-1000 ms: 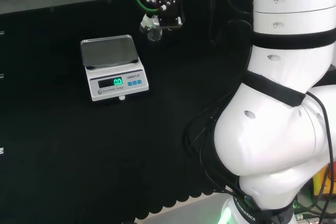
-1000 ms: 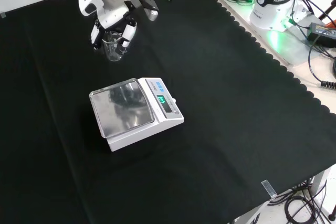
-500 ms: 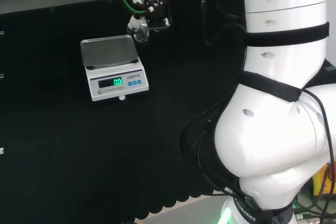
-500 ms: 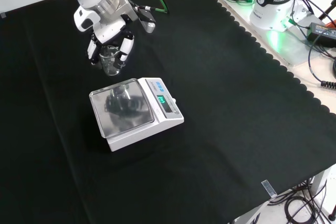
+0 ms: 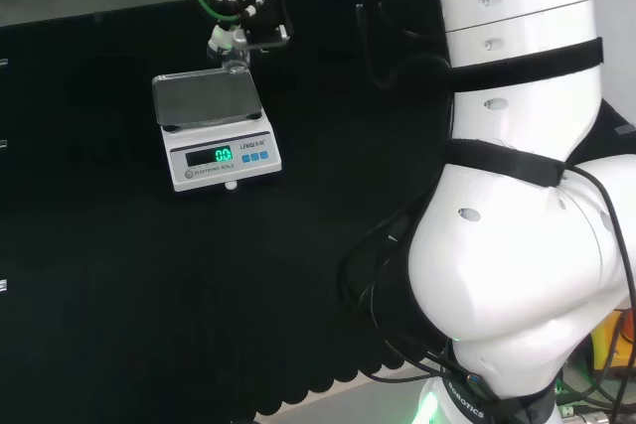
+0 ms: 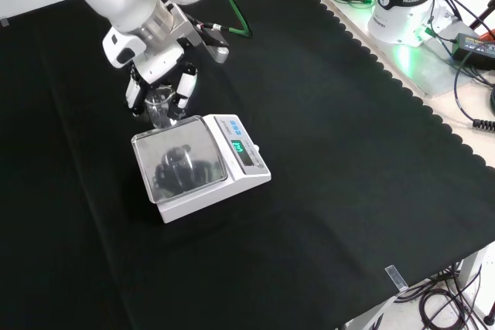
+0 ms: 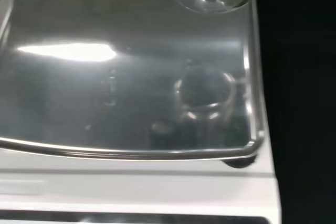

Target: Put the beaker on the electronic balance.

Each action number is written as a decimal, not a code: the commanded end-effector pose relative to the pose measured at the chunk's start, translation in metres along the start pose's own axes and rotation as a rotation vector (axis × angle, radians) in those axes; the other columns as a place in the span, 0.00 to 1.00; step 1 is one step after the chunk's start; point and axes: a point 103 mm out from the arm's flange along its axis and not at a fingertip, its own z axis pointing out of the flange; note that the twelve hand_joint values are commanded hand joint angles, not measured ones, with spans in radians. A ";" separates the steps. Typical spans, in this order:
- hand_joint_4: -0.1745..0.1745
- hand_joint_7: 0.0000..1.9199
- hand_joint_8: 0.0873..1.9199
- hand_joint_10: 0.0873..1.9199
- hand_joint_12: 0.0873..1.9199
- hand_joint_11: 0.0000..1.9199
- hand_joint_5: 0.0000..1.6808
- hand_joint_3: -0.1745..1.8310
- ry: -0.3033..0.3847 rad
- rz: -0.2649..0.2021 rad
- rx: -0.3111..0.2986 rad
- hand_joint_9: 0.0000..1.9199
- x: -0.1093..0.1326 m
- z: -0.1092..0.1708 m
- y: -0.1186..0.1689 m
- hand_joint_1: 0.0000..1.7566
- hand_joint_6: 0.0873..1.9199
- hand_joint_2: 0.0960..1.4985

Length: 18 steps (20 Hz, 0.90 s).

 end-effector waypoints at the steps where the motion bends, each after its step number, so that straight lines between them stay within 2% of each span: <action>1: 0.00 0.43 0.52 0.35 0.47 0.70 0.24 0.00 -0.025 -0.042 0.038 0.60 0.034 0.014 0.005 0.67 0.42 0.78; 13: 0.00 0.43 0.52 0.35 0.47 0.70 0.24 0.00 -0.013 -0.071 0.079 0.60 0.045 0.048 0.023 0.67 0.41 0.78; 18: 0.00 0.41 0.51 0.34 0.46 0.69 0.22 0.00 -0.034 -0.077 0.088 0.59 0.044 0.052 0.023 0.67 0.40 0.78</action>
